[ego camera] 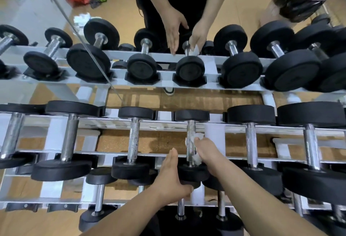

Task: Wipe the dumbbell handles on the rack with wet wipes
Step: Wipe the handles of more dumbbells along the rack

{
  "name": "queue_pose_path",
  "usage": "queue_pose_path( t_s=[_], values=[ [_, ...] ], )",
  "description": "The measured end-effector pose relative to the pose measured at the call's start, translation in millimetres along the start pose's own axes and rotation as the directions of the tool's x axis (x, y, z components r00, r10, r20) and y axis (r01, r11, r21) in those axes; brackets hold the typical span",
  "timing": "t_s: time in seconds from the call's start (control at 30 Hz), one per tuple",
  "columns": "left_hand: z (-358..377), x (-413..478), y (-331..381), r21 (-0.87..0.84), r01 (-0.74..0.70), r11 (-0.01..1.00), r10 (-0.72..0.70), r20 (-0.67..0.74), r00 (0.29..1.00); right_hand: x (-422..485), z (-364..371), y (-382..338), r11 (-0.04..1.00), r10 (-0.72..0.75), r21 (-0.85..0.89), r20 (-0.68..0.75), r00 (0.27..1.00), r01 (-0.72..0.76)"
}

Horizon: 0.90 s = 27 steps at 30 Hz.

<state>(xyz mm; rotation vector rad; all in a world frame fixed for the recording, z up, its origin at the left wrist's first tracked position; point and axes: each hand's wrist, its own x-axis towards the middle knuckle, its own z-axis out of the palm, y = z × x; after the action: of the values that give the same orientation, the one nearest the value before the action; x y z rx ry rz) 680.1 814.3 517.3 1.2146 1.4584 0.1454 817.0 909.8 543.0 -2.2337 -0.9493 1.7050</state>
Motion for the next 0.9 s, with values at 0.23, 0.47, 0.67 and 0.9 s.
queue_pose_path(
  t_s=[0.23,0.47,0.67,0.9],
  values=[
    [-14.3,3.3,-2.4,-0.031,0.028,0.999,-0.031,-0.079,0.996,-20.0,12.8,0.1,0.996,-0.090,-0.017,0.071,0.993,0.091],
    [-16.8,2.9,9.5,-0.106,0.057,0.993,-0.053,0.044,0.998,-6.1,5.7,-17.6,0.993,-0.082,-0.079,0.030,0.996,0.084],
    [-21.7,5.9,5.5,-0.210,0.090,0.973,-0.098,-0.029,0.995,-17.8,11.6,-13.8,0.987,-0.156,0.032,0.029,0.987,0.155],
    [-24.7,15.8,11.1,-0.474,0.037,0.880,-0.093,-0.095,0.991,-50.5,-11.2,19.0,0.984,-0.041,0.180,0.136,0.990,0.016]
  ],
)
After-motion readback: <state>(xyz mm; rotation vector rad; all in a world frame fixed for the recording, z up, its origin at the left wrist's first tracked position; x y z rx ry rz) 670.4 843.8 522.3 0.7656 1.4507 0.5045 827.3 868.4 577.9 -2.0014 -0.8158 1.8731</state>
